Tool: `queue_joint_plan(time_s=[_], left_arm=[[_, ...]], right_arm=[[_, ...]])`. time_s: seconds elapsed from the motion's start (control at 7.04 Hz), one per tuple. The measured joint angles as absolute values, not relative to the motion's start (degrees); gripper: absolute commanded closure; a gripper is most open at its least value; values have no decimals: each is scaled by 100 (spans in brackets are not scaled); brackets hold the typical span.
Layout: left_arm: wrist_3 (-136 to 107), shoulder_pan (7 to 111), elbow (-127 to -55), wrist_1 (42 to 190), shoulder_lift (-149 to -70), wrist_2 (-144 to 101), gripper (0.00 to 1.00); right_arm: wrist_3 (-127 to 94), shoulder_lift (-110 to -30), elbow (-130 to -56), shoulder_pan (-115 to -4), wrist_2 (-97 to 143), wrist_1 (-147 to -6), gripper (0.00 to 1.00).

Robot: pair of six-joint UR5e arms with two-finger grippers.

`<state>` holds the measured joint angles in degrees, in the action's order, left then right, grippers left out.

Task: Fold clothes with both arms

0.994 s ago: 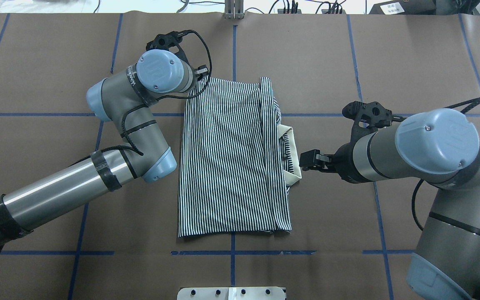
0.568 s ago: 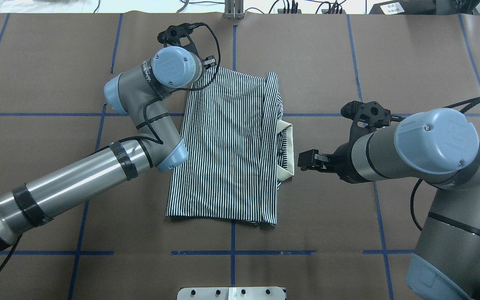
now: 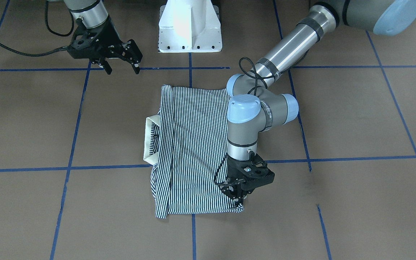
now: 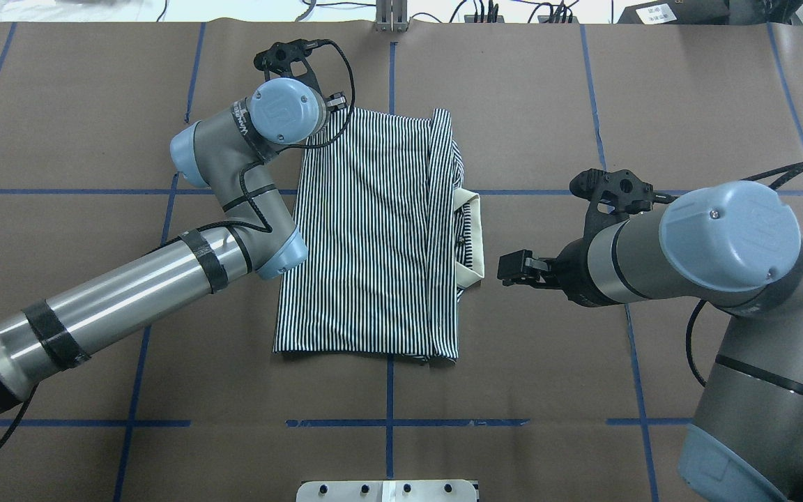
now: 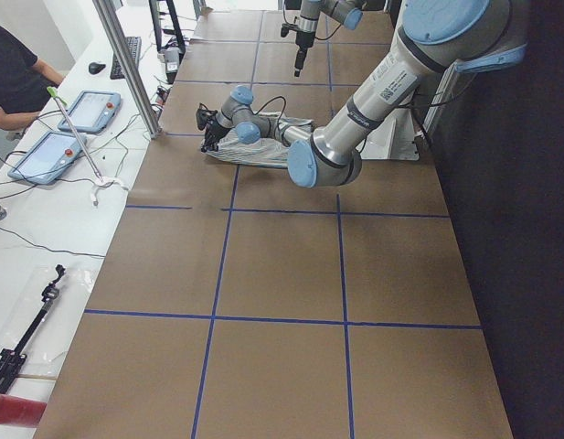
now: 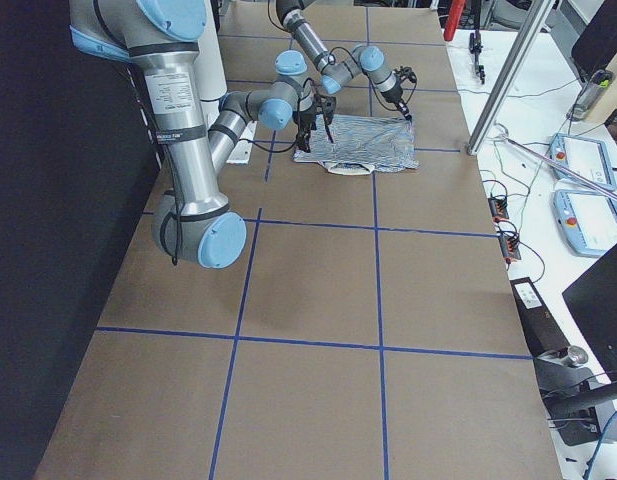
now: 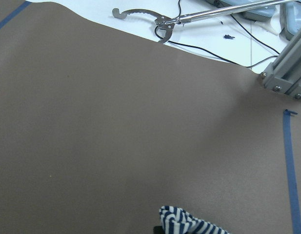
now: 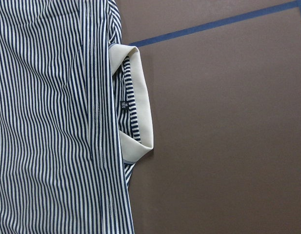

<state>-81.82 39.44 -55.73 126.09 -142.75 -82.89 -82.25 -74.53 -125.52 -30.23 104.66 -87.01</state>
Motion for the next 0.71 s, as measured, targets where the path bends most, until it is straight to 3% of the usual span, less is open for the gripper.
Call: queue_joint_plan(time_s=[0.43, 0.71], left_arm=[[-8055, 4200, -5802, 12713, -14339, -8695, 0], [-7946, 4705, -6680, 12038, -14099, -10139, 0]], right_arm=[[-8208, -7428, -12515, -3017, 10444, -8706, 0], [-8173, -7192, -12252, -3000, 10427, -8738, 0]])
